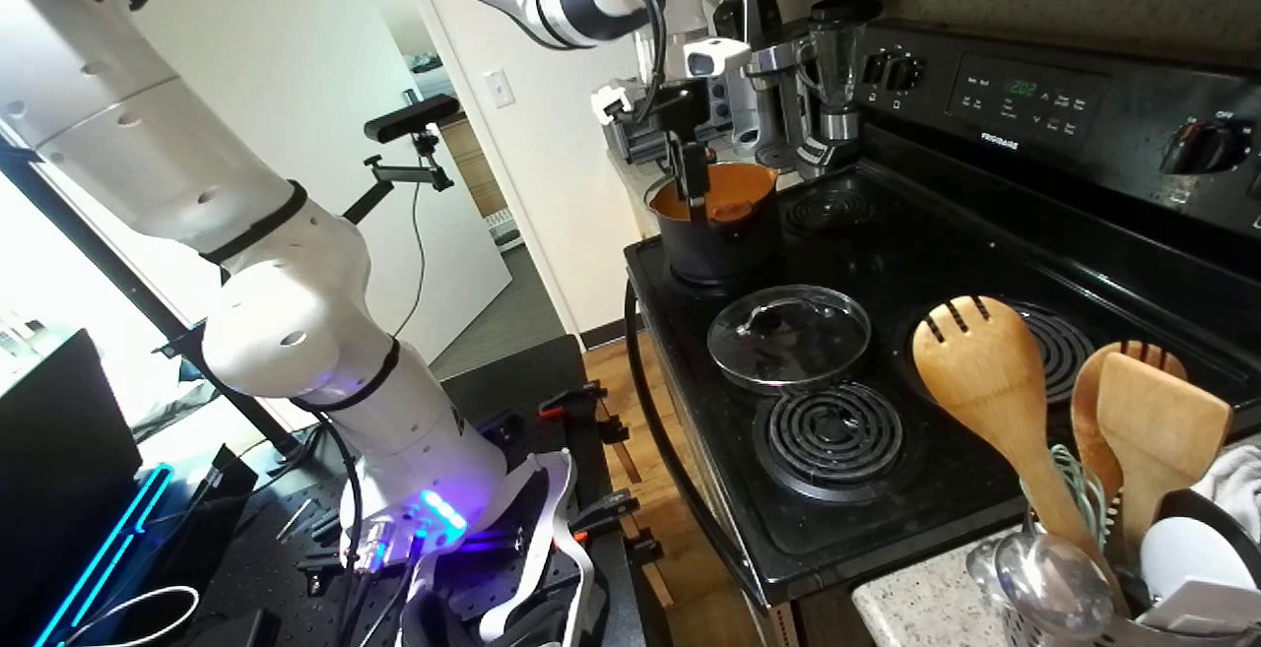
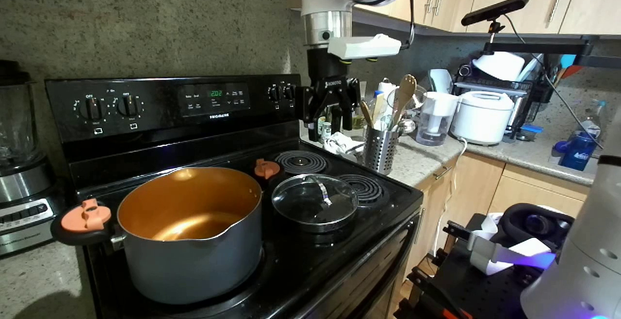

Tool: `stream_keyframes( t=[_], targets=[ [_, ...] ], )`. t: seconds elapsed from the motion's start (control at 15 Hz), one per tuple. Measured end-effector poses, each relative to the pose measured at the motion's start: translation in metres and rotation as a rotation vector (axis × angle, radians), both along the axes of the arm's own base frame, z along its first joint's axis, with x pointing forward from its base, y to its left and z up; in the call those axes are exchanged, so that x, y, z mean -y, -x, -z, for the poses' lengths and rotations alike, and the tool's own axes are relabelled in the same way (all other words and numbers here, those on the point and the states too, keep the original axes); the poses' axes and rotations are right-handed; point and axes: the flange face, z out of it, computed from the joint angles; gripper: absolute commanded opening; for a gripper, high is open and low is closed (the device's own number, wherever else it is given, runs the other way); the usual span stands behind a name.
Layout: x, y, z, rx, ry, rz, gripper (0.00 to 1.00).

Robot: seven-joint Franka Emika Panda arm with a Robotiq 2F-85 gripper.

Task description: Cover the pot with the lid

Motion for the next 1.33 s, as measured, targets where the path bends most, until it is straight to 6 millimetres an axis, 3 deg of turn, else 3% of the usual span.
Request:
stream_keyframes(
  t=[0.4, 1.0, 1.33],
  targets=[
    [0.023, -0.028, 0.037, 0.001, 0.078, -0.041, 1.00],
    [0.024, -0.030, 0.044, -0.001, 0.090, -0.057, 1.00],
    [0.023, -0.033, 0.065, -0.029, 0.085, -0.063, 1.00]
  ],
)
